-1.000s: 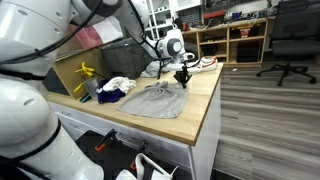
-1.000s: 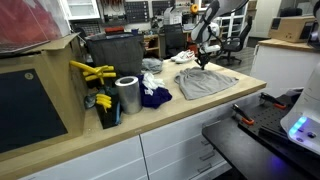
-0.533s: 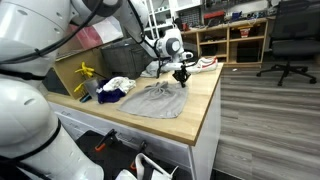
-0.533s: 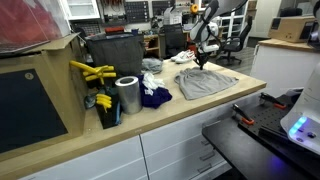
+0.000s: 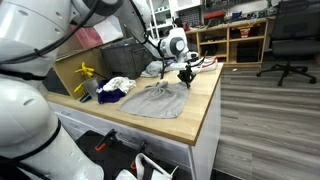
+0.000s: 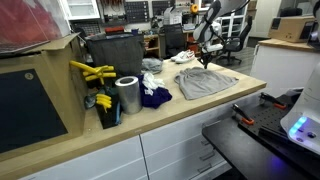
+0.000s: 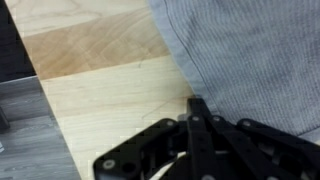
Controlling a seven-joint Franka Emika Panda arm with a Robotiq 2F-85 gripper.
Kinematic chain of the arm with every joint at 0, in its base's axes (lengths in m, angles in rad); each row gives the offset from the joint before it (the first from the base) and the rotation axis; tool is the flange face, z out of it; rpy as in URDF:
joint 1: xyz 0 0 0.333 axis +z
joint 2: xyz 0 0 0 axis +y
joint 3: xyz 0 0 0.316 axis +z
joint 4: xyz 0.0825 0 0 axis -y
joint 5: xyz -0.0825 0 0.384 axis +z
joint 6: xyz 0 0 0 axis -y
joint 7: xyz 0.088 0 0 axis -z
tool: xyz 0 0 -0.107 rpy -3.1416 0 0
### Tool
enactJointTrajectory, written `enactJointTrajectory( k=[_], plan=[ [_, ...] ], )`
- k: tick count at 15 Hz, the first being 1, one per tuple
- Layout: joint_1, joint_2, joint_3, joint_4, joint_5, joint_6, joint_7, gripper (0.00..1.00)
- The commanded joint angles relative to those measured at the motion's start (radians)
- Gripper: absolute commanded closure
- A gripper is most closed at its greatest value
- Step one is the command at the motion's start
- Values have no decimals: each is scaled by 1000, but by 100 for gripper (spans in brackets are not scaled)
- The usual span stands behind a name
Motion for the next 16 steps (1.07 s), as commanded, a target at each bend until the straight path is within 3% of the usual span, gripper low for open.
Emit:
enactJointTrajectory(
  k=[1,3,8,16],
  plan=[
    [-9,-39,11,-19,3,8,6,100],
    [-2,-89,36,-74,7,27,-19,100],
    [-2,-82,113,-87,48,-3,-29,100],
    [18,-42,71,-78,4,15,-3,100]
  ],
)
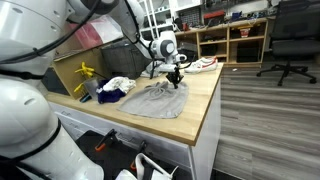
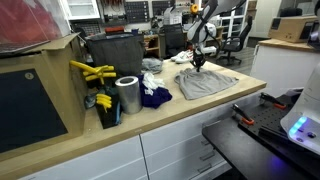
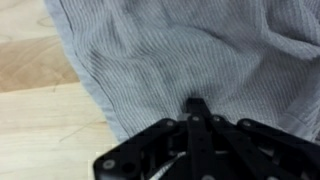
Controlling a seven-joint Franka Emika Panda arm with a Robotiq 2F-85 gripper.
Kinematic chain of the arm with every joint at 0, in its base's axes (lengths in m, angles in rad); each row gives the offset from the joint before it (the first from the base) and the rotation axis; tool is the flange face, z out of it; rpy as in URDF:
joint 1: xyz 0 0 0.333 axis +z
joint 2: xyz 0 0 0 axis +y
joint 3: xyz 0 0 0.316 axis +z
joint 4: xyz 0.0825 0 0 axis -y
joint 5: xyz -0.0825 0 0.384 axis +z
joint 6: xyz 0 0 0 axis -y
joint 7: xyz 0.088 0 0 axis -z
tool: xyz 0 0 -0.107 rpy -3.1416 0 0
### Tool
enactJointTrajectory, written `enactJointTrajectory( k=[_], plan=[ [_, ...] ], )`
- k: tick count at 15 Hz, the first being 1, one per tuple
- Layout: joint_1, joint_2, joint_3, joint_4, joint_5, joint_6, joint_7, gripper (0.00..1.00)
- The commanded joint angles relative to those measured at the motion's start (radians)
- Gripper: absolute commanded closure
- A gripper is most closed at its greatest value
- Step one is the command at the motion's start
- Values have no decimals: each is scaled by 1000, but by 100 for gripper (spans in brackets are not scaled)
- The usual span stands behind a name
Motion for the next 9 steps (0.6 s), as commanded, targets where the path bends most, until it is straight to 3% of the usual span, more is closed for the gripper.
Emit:
enactJointTrajectory(
  k=[1,9],
  plan=[
    [8,-1,-39,-4,-24,10,3,100],
    [6,-19,-100,-20,-62,26,14,100]
  ],
)
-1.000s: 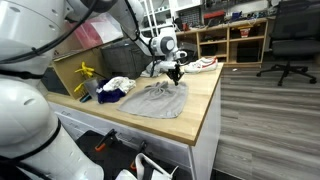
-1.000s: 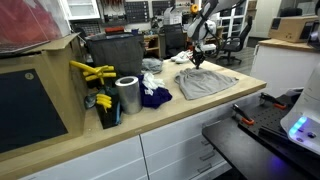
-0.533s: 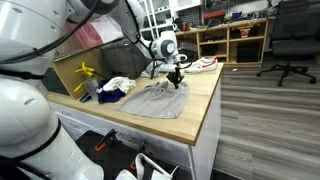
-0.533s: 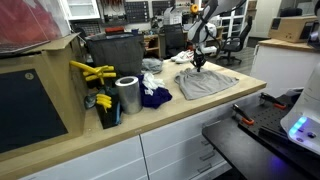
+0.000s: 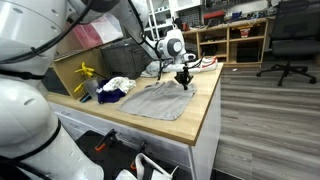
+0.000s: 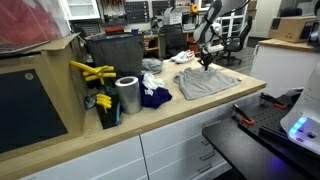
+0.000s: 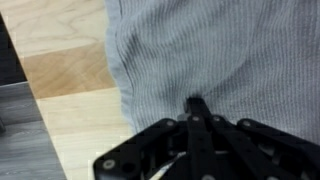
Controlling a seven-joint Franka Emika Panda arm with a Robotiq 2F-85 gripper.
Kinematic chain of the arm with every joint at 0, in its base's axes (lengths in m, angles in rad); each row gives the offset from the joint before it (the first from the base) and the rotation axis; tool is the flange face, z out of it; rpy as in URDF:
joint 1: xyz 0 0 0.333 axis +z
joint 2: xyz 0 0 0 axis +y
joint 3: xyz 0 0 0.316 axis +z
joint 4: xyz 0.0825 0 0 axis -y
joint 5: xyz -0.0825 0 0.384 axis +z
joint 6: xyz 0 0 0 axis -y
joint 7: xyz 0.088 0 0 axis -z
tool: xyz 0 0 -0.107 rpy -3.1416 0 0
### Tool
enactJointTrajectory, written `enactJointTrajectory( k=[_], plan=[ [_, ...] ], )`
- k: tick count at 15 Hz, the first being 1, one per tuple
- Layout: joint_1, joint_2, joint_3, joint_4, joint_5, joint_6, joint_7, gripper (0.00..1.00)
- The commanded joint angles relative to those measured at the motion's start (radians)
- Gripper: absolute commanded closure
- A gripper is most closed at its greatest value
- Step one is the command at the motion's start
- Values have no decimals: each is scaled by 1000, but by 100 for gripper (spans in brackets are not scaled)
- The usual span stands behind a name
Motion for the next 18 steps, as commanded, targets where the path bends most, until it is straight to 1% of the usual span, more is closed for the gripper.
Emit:
enactJointTrajectory(
  k=[1,6,10,13,14,15,16,17,18],
  plan=[
    [15,-33,-10,-28,-25,32,17,100],
    [36,-98,19,-72,-13,69,5,100],
    [38,-133,74,-93,25,55,-6,100],
    [33,-135,120,-108,67,50,-16,100],
    [33,-133,134,-113,82,49,-16,92],
    [34,-128,145,-115,95,49,-17,92],
    [35,-124,155,-118,108,48,-17,88],
    [36,-119,165,-119,118,48,-18,96],
    [39,-115,174,-118,130,46,-17,98]
  ],
)
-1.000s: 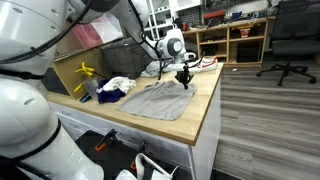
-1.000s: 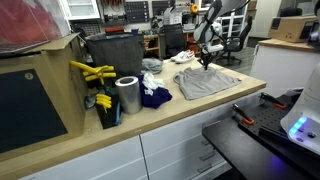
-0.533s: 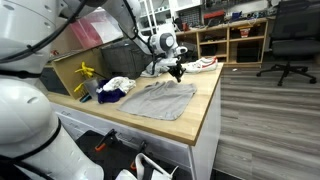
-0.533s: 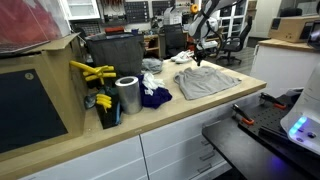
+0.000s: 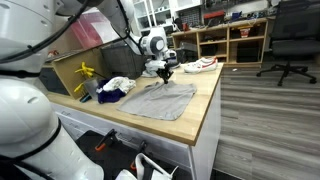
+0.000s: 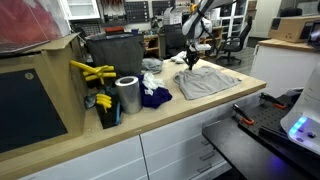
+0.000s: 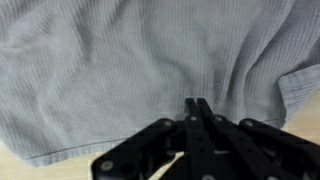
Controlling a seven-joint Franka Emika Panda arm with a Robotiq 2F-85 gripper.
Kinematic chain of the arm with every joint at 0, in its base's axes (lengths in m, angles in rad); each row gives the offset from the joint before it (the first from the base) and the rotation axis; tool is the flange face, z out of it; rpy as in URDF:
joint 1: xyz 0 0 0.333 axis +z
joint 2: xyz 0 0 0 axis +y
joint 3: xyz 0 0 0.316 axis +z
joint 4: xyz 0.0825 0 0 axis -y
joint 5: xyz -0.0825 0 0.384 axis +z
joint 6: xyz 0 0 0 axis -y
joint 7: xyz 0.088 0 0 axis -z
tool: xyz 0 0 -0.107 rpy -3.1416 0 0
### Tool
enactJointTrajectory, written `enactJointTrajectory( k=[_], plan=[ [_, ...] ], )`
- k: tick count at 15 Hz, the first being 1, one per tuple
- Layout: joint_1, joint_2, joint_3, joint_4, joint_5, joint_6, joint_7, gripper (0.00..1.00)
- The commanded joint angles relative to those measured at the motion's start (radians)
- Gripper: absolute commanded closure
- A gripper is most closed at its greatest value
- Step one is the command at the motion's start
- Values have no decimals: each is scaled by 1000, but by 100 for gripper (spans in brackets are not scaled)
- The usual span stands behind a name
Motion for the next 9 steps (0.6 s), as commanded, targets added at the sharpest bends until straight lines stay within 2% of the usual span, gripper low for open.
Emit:
enactJointTrajectory(
  k=[1,9],
  plan=[
    [2,-13,30,-26,50,-4,-16,99],
    [34,21,61,-19,71,3,-14,100]
  ],
)
